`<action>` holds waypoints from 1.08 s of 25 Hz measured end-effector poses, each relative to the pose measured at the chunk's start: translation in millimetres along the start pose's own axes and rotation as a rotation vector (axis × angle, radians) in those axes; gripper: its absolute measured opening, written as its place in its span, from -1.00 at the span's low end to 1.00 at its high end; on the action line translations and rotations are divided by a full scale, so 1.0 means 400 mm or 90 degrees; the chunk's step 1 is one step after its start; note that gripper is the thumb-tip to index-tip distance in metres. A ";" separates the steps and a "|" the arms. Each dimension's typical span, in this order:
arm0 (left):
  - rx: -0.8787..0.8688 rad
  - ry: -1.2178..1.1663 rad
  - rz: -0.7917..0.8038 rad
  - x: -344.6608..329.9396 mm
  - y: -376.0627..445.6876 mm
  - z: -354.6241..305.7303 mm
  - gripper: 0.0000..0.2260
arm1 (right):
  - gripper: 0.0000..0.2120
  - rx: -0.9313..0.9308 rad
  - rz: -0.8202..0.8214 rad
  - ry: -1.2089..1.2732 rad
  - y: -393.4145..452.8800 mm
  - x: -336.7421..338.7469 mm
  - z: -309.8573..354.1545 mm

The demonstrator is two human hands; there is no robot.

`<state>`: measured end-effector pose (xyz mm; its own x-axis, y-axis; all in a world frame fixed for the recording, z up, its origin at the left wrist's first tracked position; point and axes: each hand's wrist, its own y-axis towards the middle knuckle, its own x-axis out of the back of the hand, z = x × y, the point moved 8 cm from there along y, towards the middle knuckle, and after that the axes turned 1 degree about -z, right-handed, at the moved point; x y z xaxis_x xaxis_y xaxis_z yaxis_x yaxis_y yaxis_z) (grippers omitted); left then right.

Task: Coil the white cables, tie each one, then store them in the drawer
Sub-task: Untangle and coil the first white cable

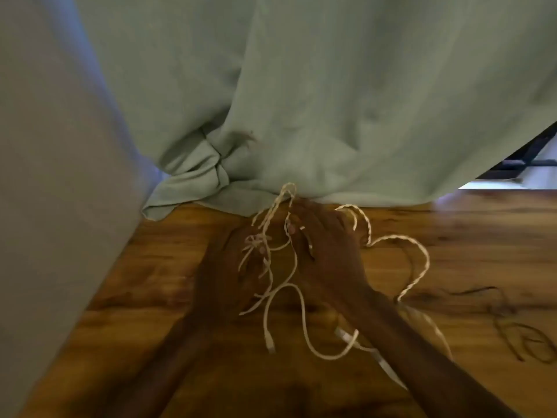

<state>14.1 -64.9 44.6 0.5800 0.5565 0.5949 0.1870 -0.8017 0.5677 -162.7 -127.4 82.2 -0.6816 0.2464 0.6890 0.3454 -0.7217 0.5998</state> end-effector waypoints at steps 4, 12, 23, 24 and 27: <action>-0.059 -0.014 -0.034 -0.052 -0.052 0.078 -0.69 | -0.66 0.116 -0.023 -0.054 -0.091 -0.106 -0.003; -0.095 0.048 -0.149 -0.028 -0.045 0.099 -0.88 | -0.73 0.051 -0.020 0.041 -0.098 -0.106 -0.038; -0.174 0.026 -0.277 0.042 -0.140 -0.029 -0.89 | -0.82 0.005 0.199 0.373 -0.153 -0.113 0.007; -0.147 -0.009 -0.314 0.065 -0.149 -0.030 -0.90 | -0.85 0.000 0.213 0.404 -0.156 -0.108 0.007; -0.019 -0.059 -0.421 0.120 -0.169 0.011 -0.92 | -0.84 -0.044 0.229 0.479 -0.152 -0.082 -0.020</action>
<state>32.9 14.9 32.1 0.4166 0.9068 0.0650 0.5056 -0.2906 0.8123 -166.4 -96.8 19.9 -0.7945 -0.4864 0.3636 0.6005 -0.7182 0.3515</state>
